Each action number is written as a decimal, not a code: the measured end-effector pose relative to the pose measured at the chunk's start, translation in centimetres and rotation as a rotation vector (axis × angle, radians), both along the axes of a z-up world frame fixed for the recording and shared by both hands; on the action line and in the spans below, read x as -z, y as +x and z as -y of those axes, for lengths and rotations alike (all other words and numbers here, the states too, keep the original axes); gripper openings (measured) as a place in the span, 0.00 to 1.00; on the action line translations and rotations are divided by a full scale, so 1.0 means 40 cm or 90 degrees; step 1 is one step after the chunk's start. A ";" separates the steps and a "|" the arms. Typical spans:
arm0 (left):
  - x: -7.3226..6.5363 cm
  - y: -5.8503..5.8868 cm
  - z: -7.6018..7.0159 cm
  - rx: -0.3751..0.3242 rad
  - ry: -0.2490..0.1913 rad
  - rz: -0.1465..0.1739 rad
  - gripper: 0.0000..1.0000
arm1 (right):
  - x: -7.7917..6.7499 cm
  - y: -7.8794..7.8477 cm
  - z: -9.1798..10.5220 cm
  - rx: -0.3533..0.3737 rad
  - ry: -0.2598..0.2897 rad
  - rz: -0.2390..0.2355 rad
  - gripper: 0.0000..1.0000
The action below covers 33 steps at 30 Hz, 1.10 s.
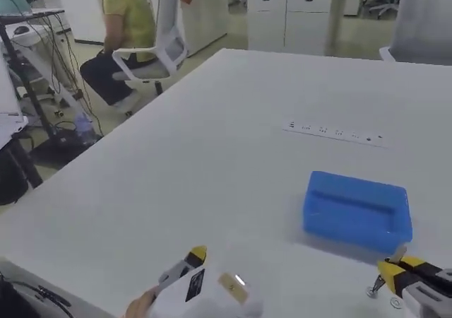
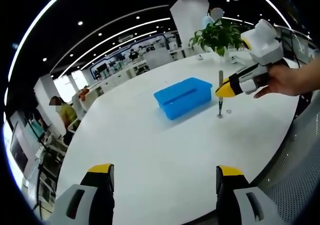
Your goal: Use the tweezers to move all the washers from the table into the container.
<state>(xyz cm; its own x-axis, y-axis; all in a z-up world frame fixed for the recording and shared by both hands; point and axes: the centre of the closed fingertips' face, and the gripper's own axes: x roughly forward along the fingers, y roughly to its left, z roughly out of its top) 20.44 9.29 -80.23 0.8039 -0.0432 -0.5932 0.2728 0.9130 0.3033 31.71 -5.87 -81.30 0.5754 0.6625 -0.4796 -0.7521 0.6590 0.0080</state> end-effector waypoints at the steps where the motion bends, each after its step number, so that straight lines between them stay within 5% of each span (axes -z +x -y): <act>1: 0.000 0.000 0.001 0.001 -0.002 0.000 0.86 | 0.000 0.002 -0.003 0.001 -0.010 0.013 0.02; 3: 0.005 -0.002 0.005 0.004 -0.008 -0.007 0.86 | -0.001 0.007 -0.003 0.016 0.007 0.008 0.02; 5: 0.012 -0.004 0.011 0.011 -0.006 -0.016 0.86 | 0.000 0.013 0.001 0.048 0.050 -0.039 0.02; 9: 0.024 -0.008 0.015 0.019 -0.003 -0.031 0.86 | 0.001 0.034 0.022 0.064 0.036 -0.027 0.02; 11: 0.029 -0.009 0.015 0.019 -0.001 -0.037 0.86 | 0.004 0.039 0.032 0.082 0.050 -0.046 0.01; 20: 0.031 -0.010 0.005 0.006 0.002 -0.039 0.85 | 0.005 0.041 0.032 0.101 0.064 -0.053 0.01; 33: 0.034 -0.010 -0.005 -0.005 0.004 -0.046 0.84 | 0.004 0.036 0.033 0.064 0.037 -0.061 0.00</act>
